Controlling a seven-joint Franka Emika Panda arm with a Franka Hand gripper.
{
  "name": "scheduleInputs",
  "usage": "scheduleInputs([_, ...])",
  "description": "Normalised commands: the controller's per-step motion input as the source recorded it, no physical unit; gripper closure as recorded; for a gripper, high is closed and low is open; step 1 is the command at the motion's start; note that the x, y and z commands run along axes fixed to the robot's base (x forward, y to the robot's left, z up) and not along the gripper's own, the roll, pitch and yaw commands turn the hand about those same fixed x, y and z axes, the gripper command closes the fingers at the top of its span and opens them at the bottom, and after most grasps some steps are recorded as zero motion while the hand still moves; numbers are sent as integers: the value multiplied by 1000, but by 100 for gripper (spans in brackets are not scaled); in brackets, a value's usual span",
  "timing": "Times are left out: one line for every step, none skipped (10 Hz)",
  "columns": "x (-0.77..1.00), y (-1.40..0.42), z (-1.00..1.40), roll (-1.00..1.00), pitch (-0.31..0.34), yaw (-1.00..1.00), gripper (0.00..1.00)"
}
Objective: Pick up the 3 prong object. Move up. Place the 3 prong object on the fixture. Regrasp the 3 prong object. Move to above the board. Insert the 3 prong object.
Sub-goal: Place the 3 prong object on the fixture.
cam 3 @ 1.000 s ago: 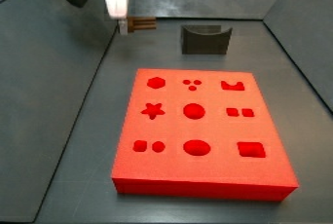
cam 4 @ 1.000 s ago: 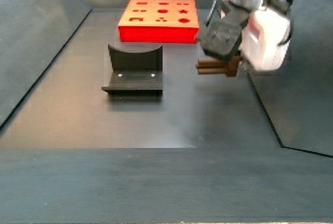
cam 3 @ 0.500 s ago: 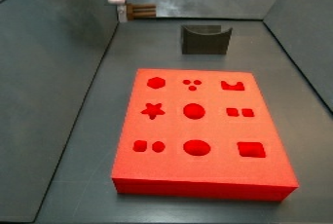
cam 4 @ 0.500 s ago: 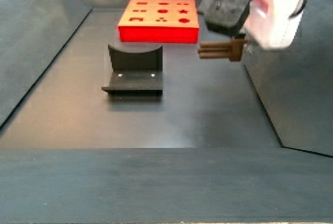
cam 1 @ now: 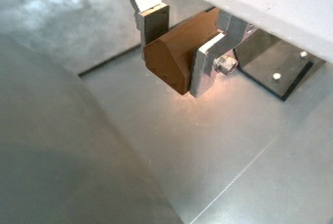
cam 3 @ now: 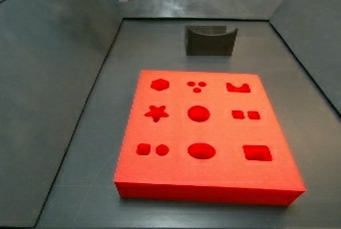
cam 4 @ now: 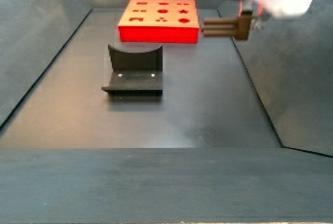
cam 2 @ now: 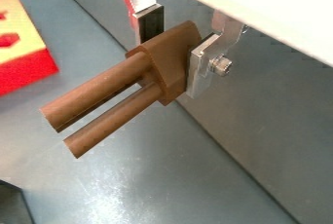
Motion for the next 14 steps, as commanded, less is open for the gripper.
scheduleInputs([-13,-19,721,-70,39,17,100])
scheduleInputs([-4,-19,573,-78,46,17,100])
scheduleInputs([5,-18,376,-86,57,15,100])
scheduleInputs([6,-17,277,-90,63,14,100])
scheduleInputs([1000,-206,-177,-48,-7,1000,100])
scheduleInputs([1000,-204,-195,-48,-7,1000,100])
scheduleInputs([1000,-185,-189,-44,-6,1000,100])
scheduleInputs([1000,-167,-169,-48,-5,1000,100])
scheduleInputs([1000,-157,-161,-51,-6,1000,100])
scheduleInputs([1000,-149,-157,-53,-7,1000,100])
scheduleInputs([1000,-139,-151,-55,-5,1000,100])
scheduleInputs([1000,-130,-142,-58,-5,1000,100])
scheduleInputs([1000,-123,-140,-60,-4,1000,100])
scheduleInputs([1000,-114,-135,-62,-4,1000,100])
